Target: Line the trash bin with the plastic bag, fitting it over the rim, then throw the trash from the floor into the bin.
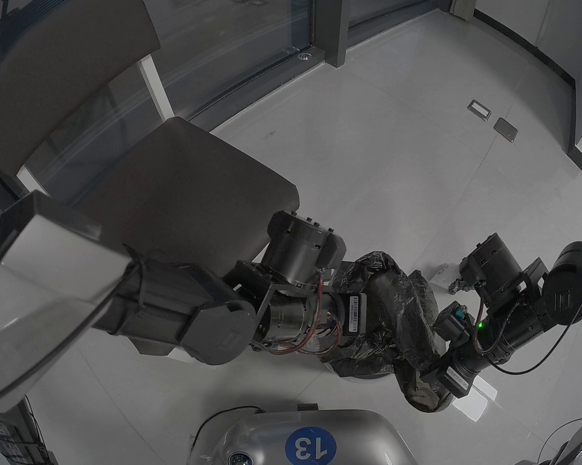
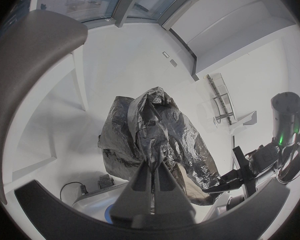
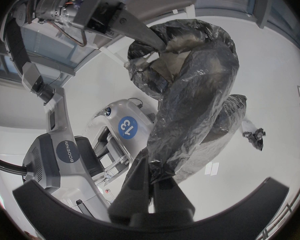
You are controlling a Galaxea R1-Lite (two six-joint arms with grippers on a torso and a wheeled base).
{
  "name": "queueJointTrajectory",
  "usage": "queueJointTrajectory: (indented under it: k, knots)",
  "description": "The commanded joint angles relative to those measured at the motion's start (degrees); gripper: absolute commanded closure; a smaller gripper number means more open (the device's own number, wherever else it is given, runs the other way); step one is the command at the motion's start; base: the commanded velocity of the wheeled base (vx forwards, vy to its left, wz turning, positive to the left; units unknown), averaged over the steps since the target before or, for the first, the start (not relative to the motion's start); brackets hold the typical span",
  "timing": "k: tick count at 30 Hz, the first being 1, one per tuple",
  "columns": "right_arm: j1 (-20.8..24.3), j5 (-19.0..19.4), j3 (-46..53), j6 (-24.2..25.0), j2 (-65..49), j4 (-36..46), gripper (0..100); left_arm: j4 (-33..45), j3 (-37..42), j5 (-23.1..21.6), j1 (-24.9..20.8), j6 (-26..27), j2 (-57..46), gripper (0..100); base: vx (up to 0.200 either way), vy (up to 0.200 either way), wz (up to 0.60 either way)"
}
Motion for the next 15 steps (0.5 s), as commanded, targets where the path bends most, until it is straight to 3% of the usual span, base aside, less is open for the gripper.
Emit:
queueJointTrajectory:
  k: [1, 7, 15]
  knots:
    - [-2.34, 0.21, 1.57, 0.05, 0.73, -0.04, 100, 0.07, -2.99, 0.04, -0.63, -0.17, 3.61, 100, 0.000, 0.000, 0.00]
    - [-5.15, 0.13, 1.57, -0.03, 5.48, -3.47, 100, 0.07, -6.24, 0.22, -0.72, -0.43, 6.60, 100, 0.000, 0.000, 0.00]
    - [-14.02, 0.04, 0.52, -0.74, 12.95, -13.05, 100, 0.16, -9.23, 2.59, -0.19, -1.66, 9.15, 100, 0.000, 0.000, 0.00]
